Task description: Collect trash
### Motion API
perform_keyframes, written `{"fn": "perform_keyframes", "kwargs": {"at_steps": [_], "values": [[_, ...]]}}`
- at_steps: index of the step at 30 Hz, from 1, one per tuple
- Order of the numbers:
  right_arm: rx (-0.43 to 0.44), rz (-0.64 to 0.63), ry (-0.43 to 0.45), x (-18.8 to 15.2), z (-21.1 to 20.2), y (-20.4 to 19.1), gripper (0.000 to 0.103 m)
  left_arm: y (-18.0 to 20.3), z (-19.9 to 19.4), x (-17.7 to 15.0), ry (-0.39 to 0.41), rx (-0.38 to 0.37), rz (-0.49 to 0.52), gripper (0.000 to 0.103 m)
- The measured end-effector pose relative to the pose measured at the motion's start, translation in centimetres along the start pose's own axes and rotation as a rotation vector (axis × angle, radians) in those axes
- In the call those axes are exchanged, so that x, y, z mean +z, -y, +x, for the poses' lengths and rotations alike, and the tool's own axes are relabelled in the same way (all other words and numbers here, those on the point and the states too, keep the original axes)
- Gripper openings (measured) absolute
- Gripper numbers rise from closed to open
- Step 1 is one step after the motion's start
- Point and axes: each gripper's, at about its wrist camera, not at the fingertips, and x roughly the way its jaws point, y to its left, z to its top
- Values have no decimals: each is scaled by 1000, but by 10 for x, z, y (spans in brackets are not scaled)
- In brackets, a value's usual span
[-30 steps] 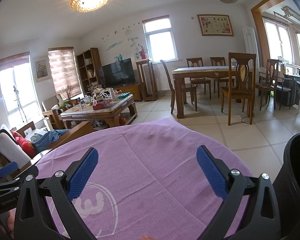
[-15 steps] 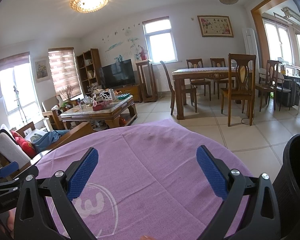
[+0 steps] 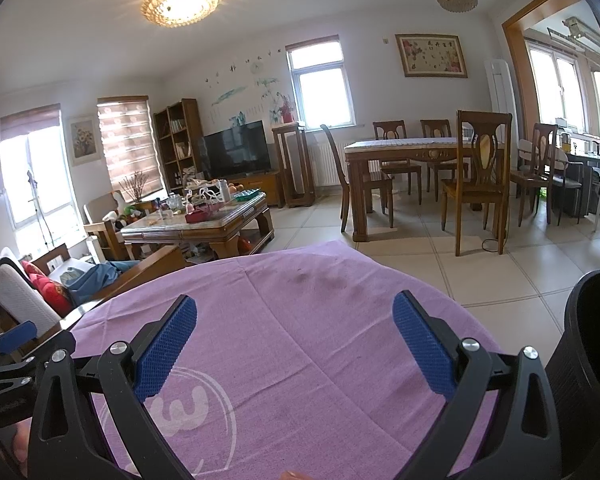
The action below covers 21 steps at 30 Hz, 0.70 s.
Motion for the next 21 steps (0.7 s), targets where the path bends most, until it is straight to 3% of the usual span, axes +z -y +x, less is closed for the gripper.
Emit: {"fn": "perform_keyframes", "kwargs": {"at_steps": [13, 21], "values": [[-1, 0, 1, -1, 0, -1, 98, 0, -5, 0, 32, 25, 4, 98], [-1, 0, 1, 0, -1, -1, 98, -3, 0, 2, 5, 8, 5, 98]]}}
